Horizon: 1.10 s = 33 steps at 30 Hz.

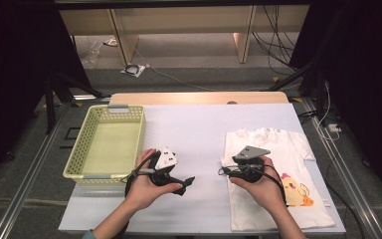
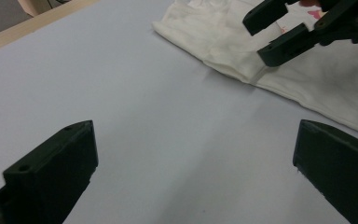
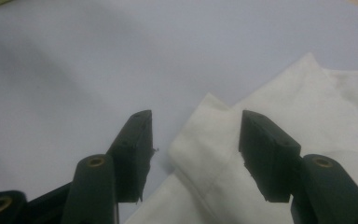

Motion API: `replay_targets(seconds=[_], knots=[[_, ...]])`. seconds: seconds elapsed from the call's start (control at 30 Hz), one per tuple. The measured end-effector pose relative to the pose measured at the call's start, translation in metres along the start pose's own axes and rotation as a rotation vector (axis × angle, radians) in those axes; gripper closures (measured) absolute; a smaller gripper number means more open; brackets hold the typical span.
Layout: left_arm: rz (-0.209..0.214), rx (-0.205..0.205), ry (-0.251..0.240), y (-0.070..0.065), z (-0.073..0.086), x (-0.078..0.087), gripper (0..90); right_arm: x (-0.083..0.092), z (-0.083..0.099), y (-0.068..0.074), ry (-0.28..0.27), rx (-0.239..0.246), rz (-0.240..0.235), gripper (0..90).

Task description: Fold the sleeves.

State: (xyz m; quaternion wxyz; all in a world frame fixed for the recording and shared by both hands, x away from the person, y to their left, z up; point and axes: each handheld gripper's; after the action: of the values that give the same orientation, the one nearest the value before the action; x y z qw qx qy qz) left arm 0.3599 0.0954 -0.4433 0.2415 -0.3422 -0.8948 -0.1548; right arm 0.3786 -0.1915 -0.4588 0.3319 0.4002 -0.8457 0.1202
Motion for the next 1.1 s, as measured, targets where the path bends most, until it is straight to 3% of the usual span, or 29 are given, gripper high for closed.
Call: replay_targets(seconds=[0.27, 0.43, 0.5, 0.6, 0.83, 1.1], knots=[[0.002, 0.021, -0.004, 0.0, 0.004, 0.004, 0.0, -0.036, -0.01, -0.002, 0.111, -0.003, 0.059, 47.8], [0.002, 0.024, -0.002, 0.001, 0.006, 0.005, 0.2, -0.044, -0.01, -0.003, 0.148, -0.004, 0.116, 65.0], [0.0, 0.027, -0.004, 0.002, 0.006, 0.005, 0.4, -0.041, -0.01, -0.005, 0.133, -0.027, 0.129, 75.5], [-0.004, 0.025, -0.007, 0.002, 0.006, 0.005, 0.4, -0.034, -0.01, -0.007, 0.095, -0.06, 0.116, 84.5], [-0.016, 0.028, -0.012, 0.005, 0.006, 0.007, 0.8, -0.012, -0.014, -0.011, -0.005, -0.112, 0.119, 85.4], [-0.036, 0.034, -0.018, 0.01, 0.007, 0.01, 1.1, 0.029, -0.011, -0.02, -0.104, -0.167, 0.223, 85.7]])
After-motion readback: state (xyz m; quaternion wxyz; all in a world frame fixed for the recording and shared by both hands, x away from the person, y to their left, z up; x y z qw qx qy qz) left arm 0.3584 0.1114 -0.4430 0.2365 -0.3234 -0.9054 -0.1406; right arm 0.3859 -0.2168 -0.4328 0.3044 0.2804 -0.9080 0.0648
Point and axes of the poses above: each handheld gripper's, and its own axes: x roughly backward along the jaws, z roughly out of its underside, y roughly to its left, and after that the axes turned 9 degrees about -z, right-handed
